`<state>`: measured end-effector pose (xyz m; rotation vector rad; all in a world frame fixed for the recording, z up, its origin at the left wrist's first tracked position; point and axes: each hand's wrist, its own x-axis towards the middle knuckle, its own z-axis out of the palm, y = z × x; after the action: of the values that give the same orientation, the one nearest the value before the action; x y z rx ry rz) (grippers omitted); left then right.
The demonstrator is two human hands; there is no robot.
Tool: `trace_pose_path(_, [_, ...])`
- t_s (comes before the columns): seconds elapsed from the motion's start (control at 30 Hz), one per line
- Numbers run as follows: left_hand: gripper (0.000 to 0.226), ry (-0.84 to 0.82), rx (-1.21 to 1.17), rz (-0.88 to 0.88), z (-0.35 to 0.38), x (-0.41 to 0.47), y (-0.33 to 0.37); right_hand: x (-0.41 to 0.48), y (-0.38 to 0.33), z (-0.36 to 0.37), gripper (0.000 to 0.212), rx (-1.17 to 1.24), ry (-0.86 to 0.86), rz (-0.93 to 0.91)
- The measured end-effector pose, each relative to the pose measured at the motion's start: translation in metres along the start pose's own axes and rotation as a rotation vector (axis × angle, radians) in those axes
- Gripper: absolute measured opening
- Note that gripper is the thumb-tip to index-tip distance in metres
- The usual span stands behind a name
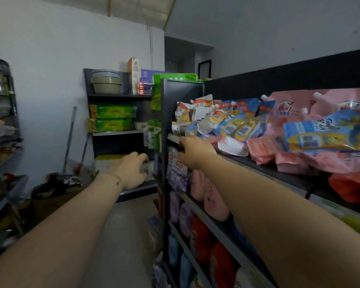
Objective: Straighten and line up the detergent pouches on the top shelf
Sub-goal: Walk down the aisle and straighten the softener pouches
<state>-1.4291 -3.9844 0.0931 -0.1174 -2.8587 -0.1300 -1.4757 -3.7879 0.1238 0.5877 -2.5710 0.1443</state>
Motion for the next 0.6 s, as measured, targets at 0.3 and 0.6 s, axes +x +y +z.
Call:
trace_pose_path(0.3, [0.041, -0.015, -0.058, 0.024, 0.047, 0.086, -0.051, 0.080, 0.017, 0.051, 0.032, -0.011, -0.021, 0.066])
trace_pose_path(0.6, [0.040, 0.029, 0.004, 0.071, 0.059, 0.214, -0.083, 0.193, 0.053, 0.107, 0.028, 0.025, 0.000, 0.152])
